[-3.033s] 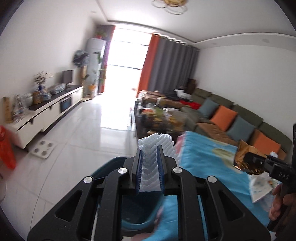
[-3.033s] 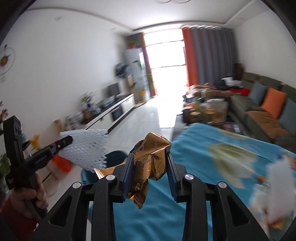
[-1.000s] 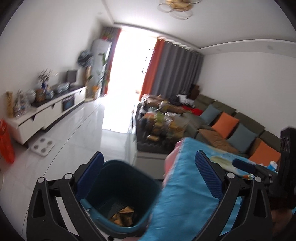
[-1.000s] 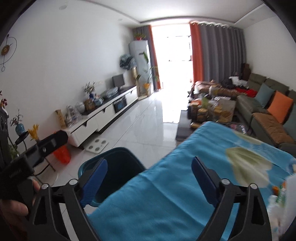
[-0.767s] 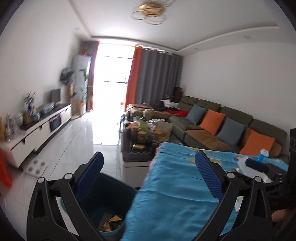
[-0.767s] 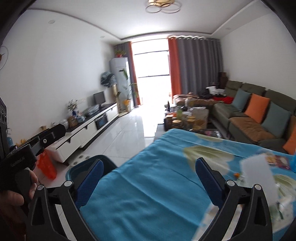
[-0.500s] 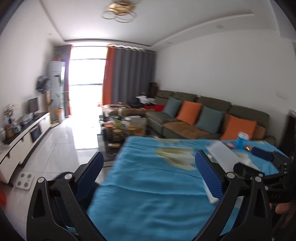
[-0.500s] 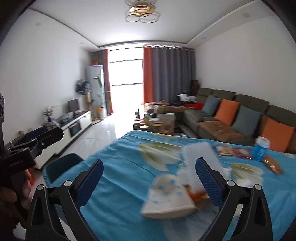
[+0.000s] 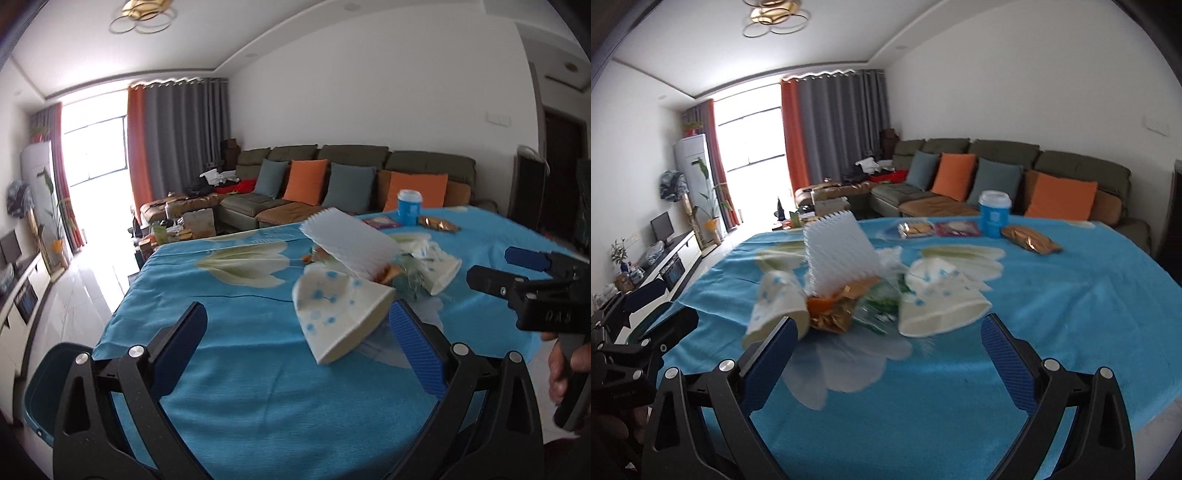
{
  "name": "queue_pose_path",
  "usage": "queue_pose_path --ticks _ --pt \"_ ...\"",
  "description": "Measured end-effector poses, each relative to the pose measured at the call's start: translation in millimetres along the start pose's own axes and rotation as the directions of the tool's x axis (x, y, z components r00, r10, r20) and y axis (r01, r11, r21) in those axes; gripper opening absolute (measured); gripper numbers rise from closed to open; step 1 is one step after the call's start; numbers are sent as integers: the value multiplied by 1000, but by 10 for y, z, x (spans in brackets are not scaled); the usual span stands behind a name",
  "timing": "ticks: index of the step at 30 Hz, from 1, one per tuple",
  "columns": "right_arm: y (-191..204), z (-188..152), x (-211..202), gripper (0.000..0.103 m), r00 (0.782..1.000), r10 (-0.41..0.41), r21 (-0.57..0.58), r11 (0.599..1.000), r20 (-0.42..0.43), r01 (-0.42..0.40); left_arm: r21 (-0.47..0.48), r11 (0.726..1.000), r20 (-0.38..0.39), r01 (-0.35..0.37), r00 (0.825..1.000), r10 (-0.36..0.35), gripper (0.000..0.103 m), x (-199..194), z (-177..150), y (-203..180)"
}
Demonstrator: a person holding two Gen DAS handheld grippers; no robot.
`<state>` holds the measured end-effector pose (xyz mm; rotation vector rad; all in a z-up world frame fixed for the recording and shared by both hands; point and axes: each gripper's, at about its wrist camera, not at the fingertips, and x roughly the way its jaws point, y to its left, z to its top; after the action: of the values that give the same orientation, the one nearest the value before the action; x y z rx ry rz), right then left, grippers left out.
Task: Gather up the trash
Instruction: 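Move both tools back over the table toward the paper cups, then grasp a white paper cup with the left tool while the right tool grasps another cup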
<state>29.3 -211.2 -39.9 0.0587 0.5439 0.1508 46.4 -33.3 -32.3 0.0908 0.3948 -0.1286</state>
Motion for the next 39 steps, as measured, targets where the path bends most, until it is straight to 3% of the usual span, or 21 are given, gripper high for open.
queue_pose_path --ticks 5,15,23,29,35,39 --pt "-117 -22 73 96 999 -19 41 999 -35 21 48 999 -24 8 1000 -7 97 144 -87 -138" --pt "-359 -10 402 92 995 21 165 986 -98 -5 75 997 -77 -13 997 19 97 471 -32 -93" --pt "-376 12 495 91 993 33 186 982 -112 -11 190 982 -140 -26 989 54 97 712 -43 -230" --pt "-424 18 562 91 990 61 226 974 -126 -31 274 960 -137 -57 986 97 84 824 -15 -342" --pt "-503 62 663 82 986 115 291 954 -125 -74 296 952 -148 -74 981 123 70 880 -28 -359" --pt "-604 63 776 78 974 192 395 910 -123 -129 300 951 -160 -73 979 126 51 916 -40 -363"
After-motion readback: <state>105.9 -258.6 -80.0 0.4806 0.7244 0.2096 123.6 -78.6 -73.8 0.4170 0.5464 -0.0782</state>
